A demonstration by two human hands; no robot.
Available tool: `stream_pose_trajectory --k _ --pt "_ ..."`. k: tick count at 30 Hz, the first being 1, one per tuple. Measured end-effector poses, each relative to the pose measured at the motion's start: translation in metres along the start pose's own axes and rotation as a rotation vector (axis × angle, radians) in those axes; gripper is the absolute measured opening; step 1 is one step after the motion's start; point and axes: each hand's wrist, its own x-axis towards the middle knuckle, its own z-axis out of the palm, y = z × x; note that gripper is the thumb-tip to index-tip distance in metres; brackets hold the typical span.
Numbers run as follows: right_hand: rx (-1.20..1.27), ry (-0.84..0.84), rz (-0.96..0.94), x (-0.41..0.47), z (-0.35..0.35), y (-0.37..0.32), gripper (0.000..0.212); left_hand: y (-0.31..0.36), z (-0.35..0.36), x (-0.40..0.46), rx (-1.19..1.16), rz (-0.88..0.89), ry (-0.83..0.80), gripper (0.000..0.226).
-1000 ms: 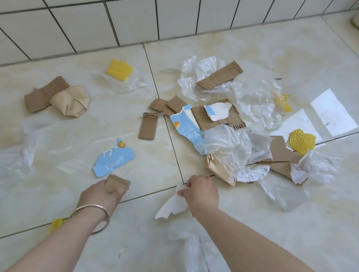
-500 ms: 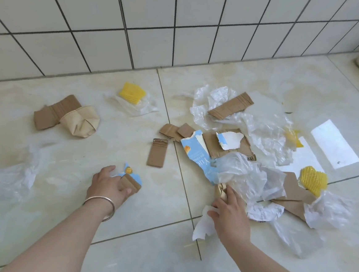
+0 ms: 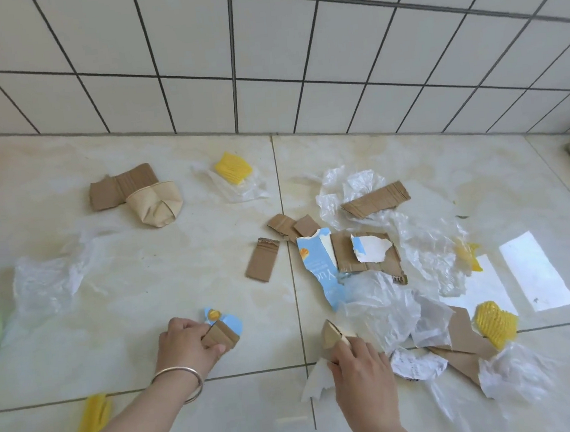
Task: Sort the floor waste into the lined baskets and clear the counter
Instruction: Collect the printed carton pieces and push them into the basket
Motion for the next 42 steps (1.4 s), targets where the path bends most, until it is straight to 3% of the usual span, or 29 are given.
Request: stream_pose_trajectory --k 3,6,9,13,15,17,20,25,30,35,37,40,42 --pt "0.221 -0.066 0.026 -0.01 -0.031 -0.012 0.048 0.001 0.0 -0.011 -0.124 -0.006 0.032 0.016" --pt "0.589 -0.177 0.142 -0.001 -0.073 -0.019 0.053 0.012 -0.003 -0.01 -0.282 -0.03 0.119 0.035" --pt "0.841 -0.058 0.256 0.036 -0.11 -0.003 0.052 0.04 -0.013 0.003 -0.509 -0.065 0.132 0.054" --pt "1.167 0.041 0.552 0.109 -0.142 0.037 0.023 0.083 -0.027 0.032 -0.61 -0.068 0.047 0.013" --pt "1.343 0.072 0.723 0.137 -0.143 0.059 0.014 0.101 -0.028 0.046 -0.661 -0.069 0.007 0.016" --pt "1.386 0.046 0.853 0.158 -0.132 0.077 0.02 0.116 -0.026 0.058 -0.644 -0.08 -0.042 0.019" --pt "1.302 -0.109 0.89 0.183 -0.105 0.092 0.033 0.13 -0.014 0.081 -0.543 -0.084 -0.049 0.018" --pt "0.888 -0.329 0.791 0.204 -0.077 0.096 0.055 0.139 0.005 0.093 -0.015 0.023 0.037 0.033" --pt "0.21 -0.35 0.69 0.214 -0.065 0.098 0.077 0.144 0.011 0.091 0.011 0.024 0.04 0.039" --pt "0.163 -0.308 0.689 0.218 -0.053 0.095 0.081 0.139 -0.001 0.085 0.003 0.019 0.003 0.035" --pt "0.164 -0.311 0.71 0.22 -0.053 0.097 0.08 0.136 -0.015 0.086 -0.029 -0.01 0.059 0.039" --pt "0.286 -0.303 0.722 0.221 -0.053 0.097 0.083 0.148 -0.032 0.089 -0.287 -0.003 0.198 0.049" --pt "0.349 -0.244 0.684 0.218 -0.054 0.094 0.074 0.163 -0.032 0.095 -0.459 -0.08 0.149 0.067"
